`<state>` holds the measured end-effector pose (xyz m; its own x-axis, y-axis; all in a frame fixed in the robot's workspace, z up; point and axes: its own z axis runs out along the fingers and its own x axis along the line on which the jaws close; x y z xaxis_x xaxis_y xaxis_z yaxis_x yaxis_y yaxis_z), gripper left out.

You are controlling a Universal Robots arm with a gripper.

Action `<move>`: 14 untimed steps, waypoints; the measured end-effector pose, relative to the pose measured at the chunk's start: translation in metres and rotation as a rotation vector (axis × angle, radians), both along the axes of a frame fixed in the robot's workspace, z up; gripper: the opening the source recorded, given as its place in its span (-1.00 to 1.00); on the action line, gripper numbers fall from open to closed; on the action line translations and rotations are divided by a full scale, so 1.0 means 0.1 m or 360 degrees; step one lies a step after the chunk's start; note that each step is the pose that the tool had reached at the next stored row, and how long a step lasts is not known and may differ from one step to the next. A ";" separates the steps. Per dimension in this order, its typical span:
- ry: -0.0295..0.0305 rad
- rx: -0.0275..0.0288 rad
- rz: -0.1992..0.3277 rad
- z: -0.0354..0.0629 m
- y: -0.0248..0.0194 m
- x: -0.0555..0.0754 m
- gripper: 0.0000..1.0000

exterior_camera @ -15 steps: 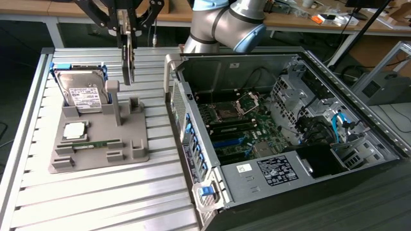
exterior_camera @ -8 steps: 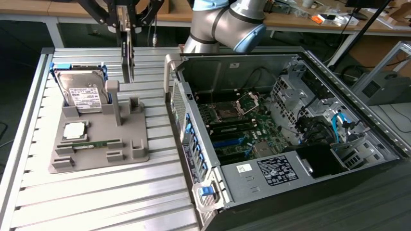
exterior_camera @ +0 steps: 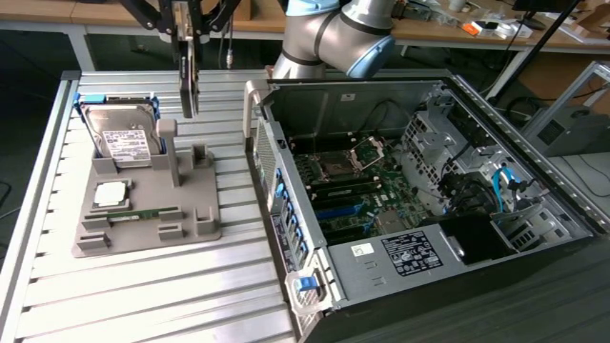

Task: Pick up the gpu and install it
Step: 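Pick up the gpu and move the gpu toward the slot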

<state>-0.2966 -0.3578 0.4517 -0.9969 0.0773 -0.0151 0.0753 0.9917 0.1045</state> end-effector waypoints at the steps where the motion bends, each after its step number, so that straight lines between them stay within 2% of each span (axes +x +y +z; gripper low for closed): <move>1: 0.00000 0.00007 0.0000 0.008 0.000 0.00 -0.44; 14: 0.00001 0.00108 0.0000 0.114 0.000 0.00 -0.44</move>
<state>-0.2966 -0.3578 0.4631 -0.9969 0.0774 -0.0146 0.0753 0.9909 0.1112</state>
